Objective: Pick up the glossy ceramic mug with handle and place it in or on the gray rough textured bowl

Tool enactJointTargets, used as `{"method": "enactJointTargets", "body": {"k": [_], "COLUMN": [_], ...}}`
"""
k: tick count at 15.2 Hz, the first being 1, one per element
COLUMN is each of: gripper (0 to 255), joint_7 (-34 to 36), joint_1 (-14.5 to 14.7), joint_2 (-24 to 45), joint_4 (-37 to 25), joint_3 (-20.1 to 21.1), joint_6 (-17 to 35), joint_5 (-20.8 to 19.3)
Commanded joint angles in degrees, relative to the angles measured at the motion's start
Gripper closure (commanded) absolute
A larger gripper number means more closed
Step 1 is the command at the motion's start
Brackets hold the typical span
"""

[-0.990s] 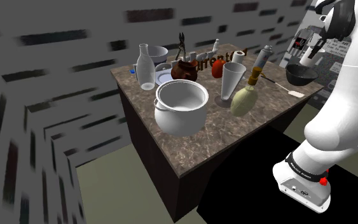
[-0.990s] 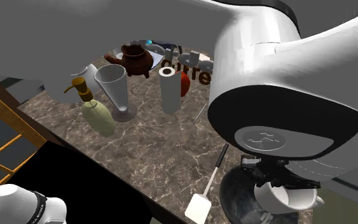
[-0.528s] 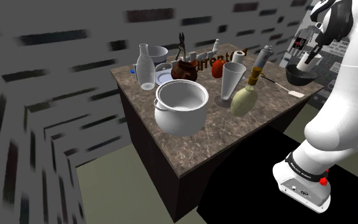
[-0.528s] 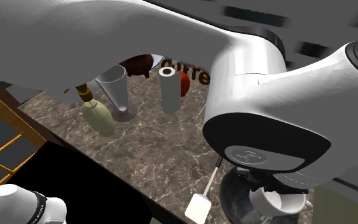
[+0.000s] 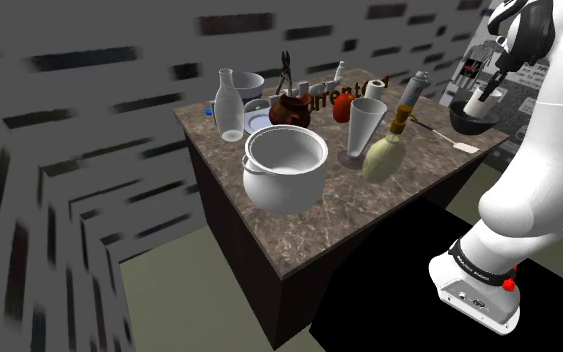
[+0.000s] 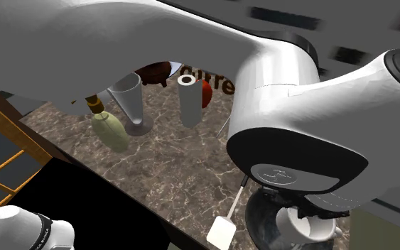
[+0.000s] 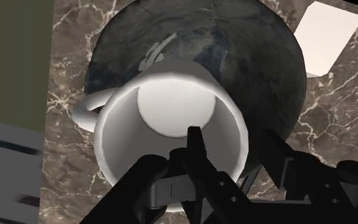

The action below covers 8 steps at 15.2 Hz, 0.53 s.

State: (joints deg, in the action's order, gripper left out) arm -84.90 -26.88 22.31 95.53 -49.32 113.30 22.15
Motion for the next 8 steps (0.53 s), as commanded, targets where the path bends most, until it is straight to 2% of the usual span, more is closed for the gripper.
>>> {"method": "enactJointTargets", "body": {"k": [1,5,8], "gripper": [0,0,0], "joint_7": [0.0,0.0,1.21], "joint_1": [0.0,0.0,0.27], "joint_2": [-0.01,0.0,-1.88], "joint_4": [0.0,-0.01,-3.56], "joint_3": [0.0,0.0,-1.01], "joint_6": [0.01,0.0,-4.75], "joint_5": [0.0,0.0,-1.85]}}
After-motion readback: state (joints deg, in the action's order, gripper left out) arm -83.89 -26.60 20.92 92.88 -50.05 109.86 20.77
